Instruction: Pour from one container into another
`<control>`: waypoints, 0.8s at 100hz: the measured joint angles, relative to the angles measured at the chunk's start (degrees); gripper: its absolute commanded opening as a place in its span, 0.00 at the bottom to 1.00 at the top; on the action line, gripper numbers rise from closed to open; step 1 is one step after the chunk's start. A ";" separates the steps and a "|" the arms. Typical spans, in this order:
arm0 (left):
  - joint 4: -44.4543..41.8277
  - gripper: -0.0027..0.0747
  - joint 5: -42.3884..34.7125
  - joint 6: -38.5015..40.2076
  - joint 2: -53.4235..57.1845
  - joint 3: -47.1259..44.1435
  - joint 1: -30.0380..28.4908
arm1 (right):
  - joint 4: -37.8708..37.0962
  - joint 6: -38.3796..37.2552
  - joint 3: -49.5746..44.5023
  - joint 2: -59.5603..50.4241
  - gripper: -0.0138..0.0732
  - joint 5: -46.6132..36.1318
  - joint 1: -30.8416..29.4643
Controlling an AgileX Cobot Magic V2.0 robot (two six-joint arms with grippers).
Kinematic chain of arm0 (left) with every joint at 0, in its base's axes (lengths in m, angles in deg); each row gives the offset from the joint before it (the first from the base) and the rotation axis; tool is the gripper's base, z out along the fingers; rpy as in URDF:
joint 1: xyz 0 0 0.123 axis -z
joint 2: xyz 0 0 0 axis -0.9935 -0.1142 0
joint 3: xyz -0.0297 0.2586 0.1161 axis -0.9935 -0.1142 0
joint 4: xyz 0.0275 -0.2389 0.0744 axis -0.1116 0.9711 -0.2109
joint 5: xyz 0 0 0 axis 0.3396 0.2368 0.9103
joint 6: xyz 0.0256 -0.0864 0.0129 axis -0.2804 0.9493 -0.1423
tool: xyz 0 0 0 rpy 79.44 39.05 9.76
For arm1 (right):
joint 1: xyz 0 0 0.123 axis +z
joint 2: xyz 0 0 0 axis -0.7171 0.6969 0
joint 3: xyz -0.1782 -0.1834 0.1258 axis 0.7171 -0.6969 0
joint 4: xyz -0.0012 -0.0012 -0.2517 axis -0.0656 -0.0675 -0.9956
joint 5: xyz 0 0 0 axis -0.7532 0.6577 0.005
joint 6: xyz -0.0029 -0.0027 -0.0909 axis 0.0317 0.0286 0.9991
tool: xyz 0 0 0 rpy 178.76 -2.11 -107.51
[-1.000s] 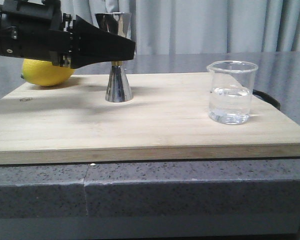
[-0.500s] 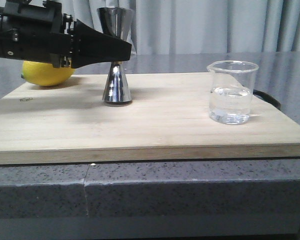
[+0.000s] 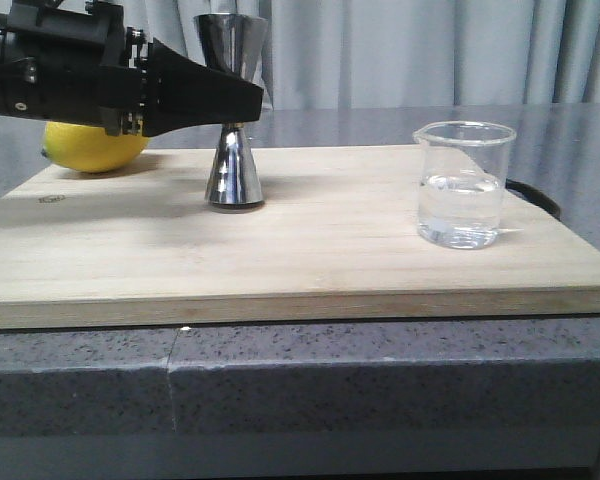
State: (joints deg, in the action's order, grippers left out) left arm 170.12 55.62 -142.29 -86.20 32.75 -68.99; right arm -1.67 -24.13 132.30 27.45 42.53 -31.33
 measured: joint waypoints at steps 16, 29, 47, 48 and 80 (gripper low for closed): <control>0.00 0.28 0.00 0.00 0.00 0.00 0.00 | 0.00 0.54 4.50 5.82 0.89 7.22 7.52; 0.00 0.28 0.00 0.00 0.00 0.00 0.00 | 0.00 0.54 6.03 9.48 0.89 12.45 12.56; 0.00 0.28 0.00 0.00 0.00 0.00 0.00 | 1.61 0.54 5.53 10.34 0.89 13.06 15.69; 0.00 0.28 0.00 0.00 0.00 0.00 0.00 | 1.88 0.54 5.40 10.17 0.89 12.68 15.65; 0.00 0.28 0.00 0.00 0.00 0.00 0.00 | 4.08 0.54 -11.21 4.14 0.89 -10.11 17.35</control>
State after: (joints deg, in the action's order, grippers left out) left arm 170.12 55.62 -142.29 -86.20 32.75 -68.99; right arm 2.42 -23.59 121.09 31.58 32.42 -13.98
